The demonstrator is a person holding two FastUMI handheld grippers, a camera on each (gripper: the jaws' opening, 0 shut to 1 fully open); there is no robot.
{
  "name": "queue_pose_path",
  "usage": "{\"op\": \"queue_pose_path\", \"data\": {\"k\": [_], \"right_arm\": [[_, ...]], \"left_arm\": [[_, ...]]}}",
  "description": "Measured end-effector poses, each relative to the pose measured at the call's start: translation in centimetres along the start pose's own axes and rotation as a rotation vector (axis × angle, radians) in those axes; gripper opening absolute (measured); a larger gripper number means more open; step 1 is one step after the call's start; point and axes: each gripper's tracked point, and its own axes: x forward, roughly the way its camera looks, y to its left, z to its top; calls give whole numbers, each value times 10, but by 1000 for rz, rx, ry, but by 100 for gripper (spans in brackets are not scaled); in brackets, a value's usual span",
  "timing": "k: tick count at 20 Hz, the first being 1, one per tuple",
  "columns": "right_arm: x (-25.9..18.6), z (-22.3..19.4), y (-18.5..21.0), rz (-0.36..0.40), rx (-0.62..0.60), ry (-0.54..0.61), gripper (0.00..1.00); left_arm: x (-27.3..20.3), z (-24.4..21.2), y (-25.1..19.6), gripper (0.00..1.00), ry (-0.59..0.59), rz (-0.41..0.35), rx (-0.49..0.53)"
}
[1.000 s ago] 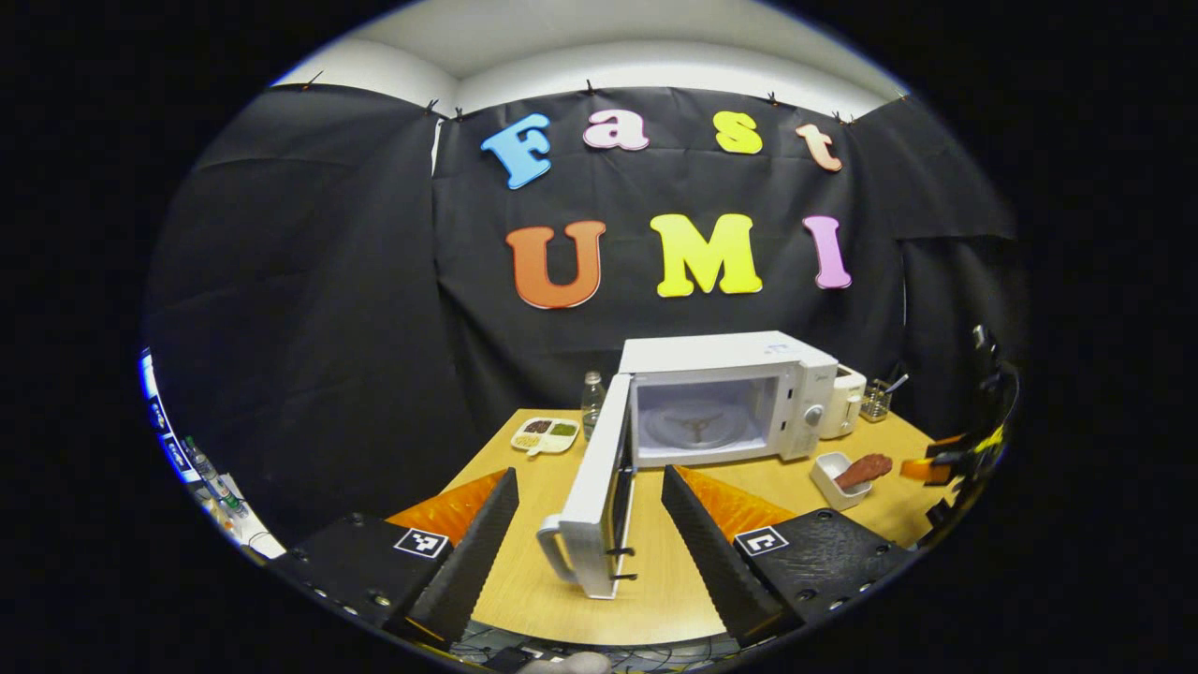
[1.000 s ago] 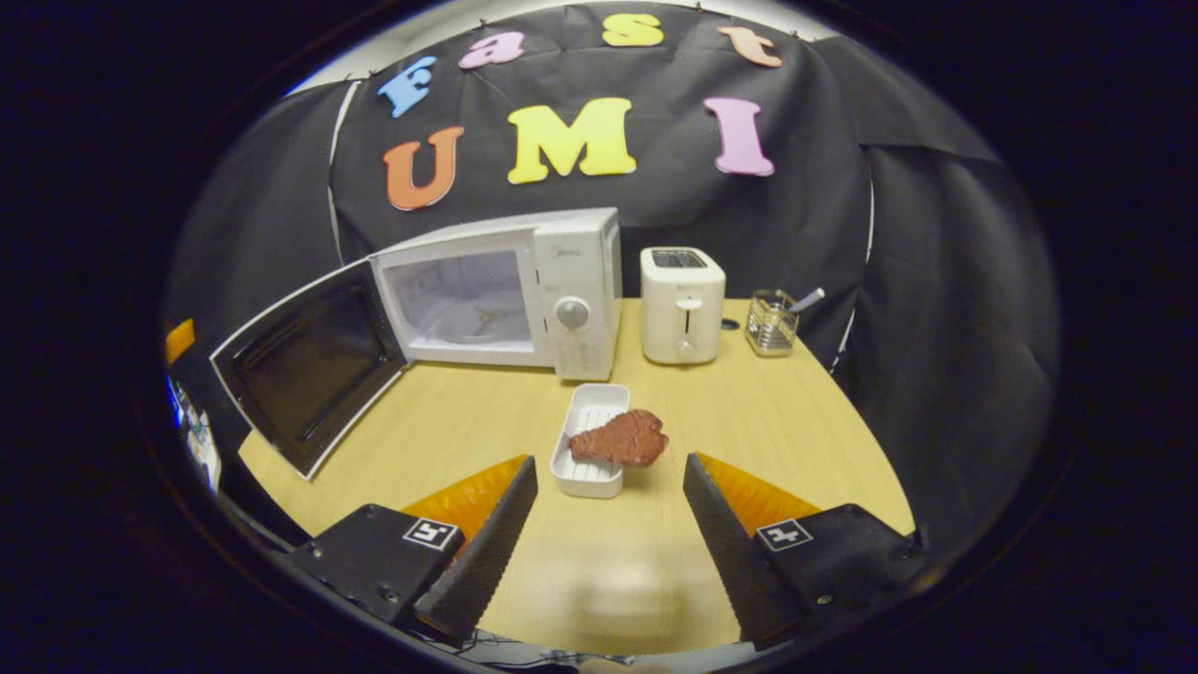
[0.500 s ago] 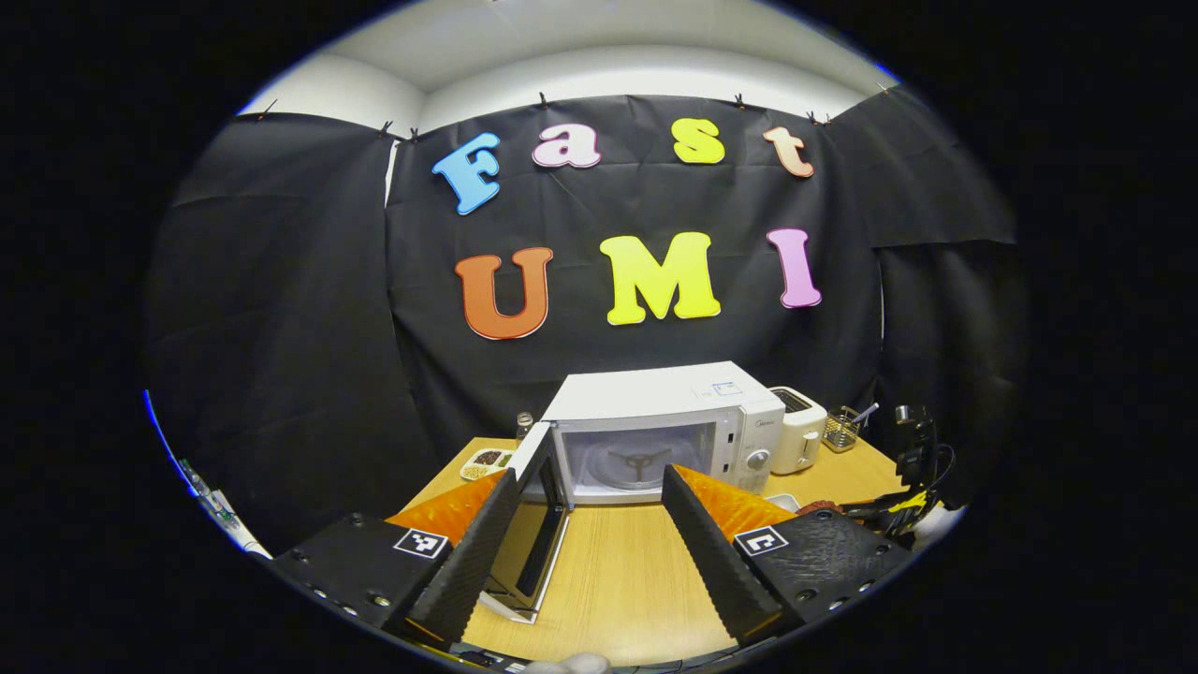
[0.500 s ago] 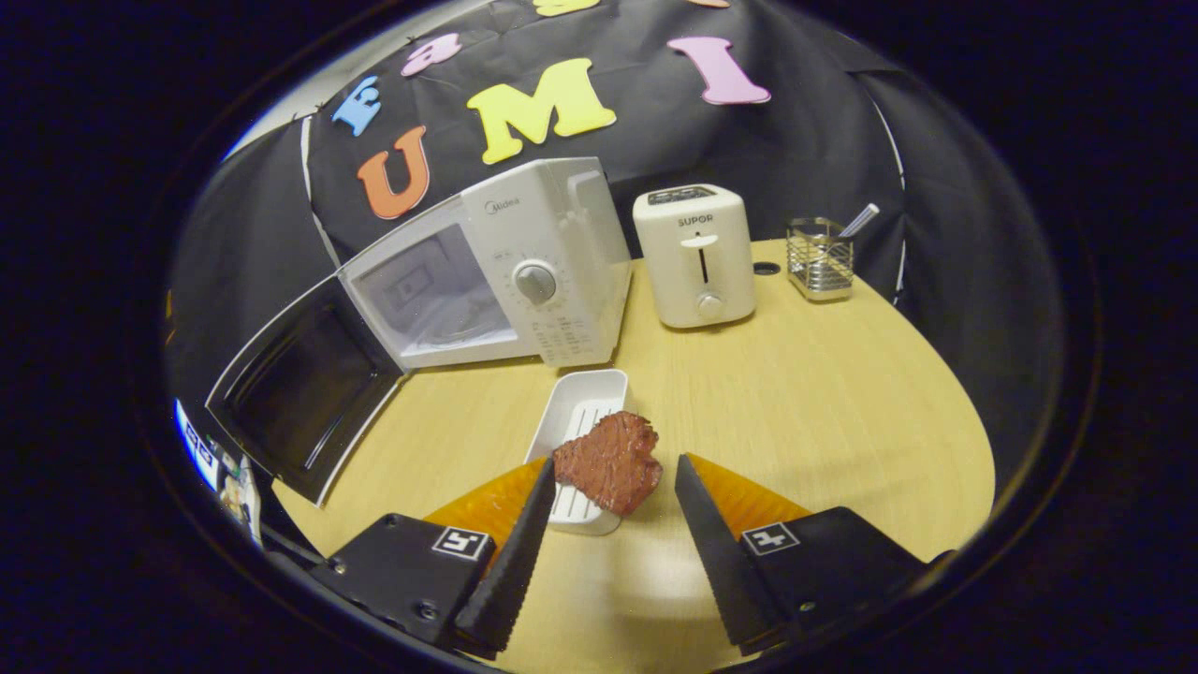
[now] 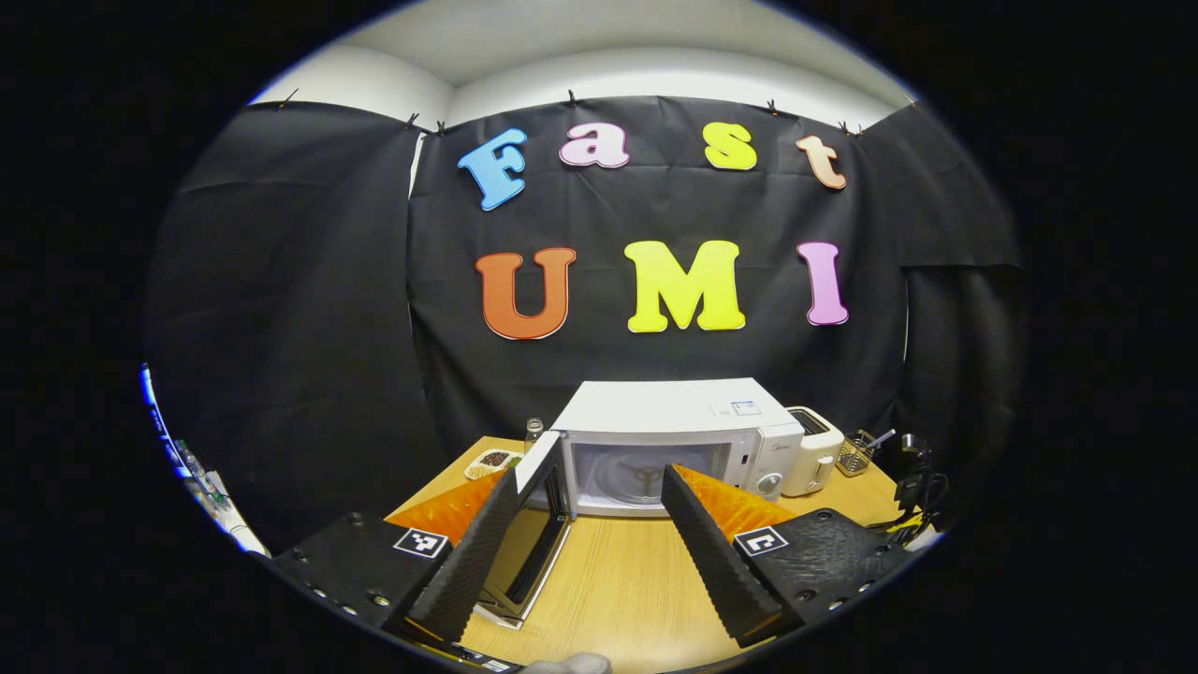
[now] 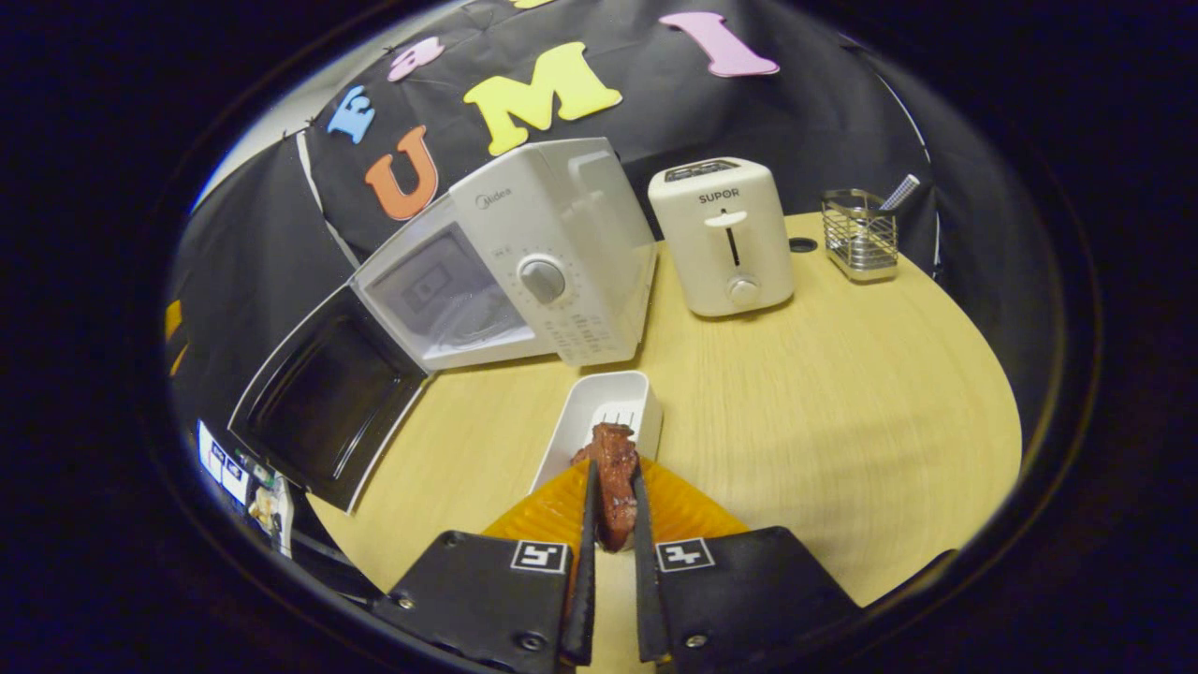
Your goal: Open the microwave oven with the left hand, put the food in, and close the microwave oven.
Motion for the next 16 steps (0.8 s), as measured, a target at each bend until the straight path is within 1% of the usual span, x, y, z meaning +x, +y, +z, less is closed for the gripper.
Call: {"op": "queue_pose_path", "data": {"k": [3, 6, 7, 10, 12, 14, 16], "right_arm": [[-7, 9, 10, -40, -64, -9, 16], [-30, 39, 29, -78, -123, -70, 16], [-37, 52, 39, -80, -124, -99, 16], [-47, 86, 85, -47, -123, -173, 16], [-44, 104, 122, -9, -122, -219, 16], [-27, 114, 161, 40, -107, -255, 16], [-1, 117, 193, 79, -70, -278, 16]], "left_arm": [[6, -9, 14, 95, 3, -18, 13], [9, -9, 31, 95, -5, -35, 13], [10, -12, 34, 95, -4, -46, 14], [13, -21, 49, 95, 6, -70, 6], [15, -27, 57, 95, 12, -77, 1], [17, -33, 62, 95, 21, -97, 3], [19, -34, 66, 95, 21, -113, 17]]}}
